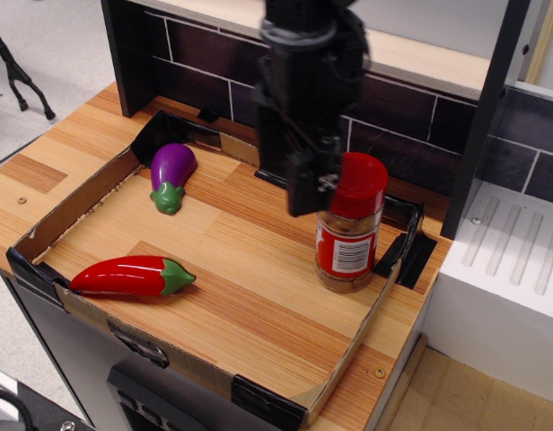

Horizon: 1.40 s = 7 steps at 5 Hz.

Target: Topple basil bottle

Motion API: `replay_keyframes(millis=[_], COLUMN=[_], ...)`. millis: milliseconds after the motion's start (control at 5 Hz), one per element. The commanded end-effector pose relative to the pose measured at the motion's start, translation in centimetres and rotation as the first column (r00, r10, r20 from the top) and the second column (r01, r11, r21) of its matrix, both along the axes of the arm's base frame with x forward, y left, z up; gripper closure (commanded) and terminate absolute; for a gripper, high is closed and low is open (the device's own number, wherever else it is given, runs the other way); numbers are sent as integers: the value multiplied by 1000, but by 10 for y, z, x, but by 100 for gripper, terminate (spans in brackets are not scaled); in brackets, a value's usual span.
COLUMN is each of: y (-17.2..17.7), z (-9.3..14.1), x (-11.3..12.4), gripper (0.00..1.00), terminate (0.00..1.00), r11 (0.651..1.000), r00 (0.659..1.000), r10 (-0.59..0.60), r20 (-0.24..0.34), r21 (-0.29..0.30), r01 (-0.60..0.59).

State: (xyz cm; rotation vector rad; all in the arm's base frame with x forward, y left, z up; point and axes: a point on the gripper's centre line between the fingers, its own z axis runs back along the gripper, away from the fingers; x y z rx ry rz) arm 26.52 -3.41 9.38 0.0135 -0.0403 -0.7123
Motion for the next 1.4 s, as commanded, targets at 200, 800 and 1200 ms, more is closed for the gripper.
replay_keyframes(millis=[200,800,1200], y=[-11,-21,-21], z=[-5,3,-7], x=[6,21,25], gripper=[0,0,100], terminate=[0,0,0], r11=[999,998,993], r00=[997,995,987], r10=[11,53,95], r20=[78,86,127], r21=[37,23,57], r01=[-14,-55,-103])
